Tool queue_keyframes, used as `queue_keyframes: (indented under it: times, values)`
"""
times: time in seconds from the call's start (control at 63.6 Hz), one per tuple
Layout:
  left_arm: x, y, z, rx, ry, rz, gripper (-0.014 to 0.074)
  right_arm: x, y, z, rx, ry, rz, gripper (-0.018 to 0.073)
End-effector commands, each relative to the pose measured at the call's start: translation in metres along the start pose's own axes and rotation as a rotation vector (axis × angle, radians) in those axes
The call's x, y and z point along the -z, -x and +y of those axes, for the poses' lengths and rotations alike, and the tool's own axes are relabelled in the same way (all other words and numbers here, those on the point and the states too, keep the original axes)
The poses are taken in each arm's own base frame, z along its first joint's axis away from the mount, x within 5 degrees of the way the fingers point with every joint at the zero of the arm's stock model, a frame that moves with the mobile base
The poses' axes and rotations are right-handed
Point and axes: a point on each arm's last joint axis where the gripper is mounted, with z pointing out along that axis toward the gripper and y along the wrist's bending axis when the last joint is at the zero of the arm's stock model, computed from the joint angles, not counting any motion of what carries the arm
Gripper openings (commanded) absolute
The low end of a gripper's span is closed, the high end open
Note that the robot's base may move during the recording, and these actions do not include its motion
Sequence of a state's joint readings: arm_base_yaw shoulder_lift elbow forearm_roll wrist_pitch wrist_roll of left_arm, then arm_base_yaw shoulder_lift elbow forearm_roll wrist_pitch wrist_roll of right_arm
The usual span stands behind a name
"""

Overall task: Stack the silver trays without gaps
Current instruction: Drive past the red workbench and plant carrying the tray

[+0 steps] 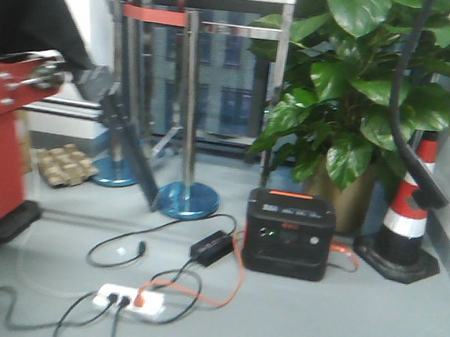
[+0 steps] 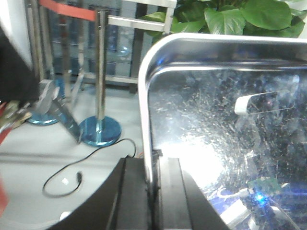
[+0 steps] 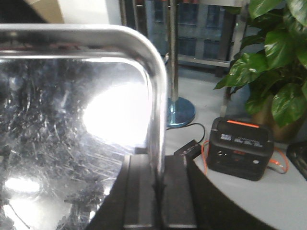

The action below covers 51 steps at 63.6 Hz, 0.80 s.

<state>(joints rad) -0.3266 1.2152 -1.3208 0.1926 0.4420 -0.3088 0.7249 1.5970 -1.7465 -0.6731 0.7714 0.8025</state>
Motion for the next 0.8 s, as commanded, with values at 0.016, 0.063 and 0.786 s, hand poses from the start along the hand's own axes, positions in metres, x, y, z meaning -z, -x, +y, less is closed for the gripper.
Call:
queue_keyframes:
  times: [0.016, 0.063, 0.786]
  values:
    - [0.0047, 0.0084, -0.0079, 0.03, -0.054, -0.065, -0.0017, 0.0079, 0.0189, 0.0235, -0.007, 0.228, -0.2, -0.0078]
    - [0.0047, 0.0084, -0.0079, 0.03, -0.054, -0.065, -0.0017, 0.0079, 0.0189, 0.0235, -0.007, 0.228, -0.2, -0.0078]
    - [0.0047, 0.0084, -0.0079, 0.03, -0.054, -0.065, -0.0017, 0.008, 0.0192, 0.0237, -0.007, 0.231, -0.203, -0.0078]
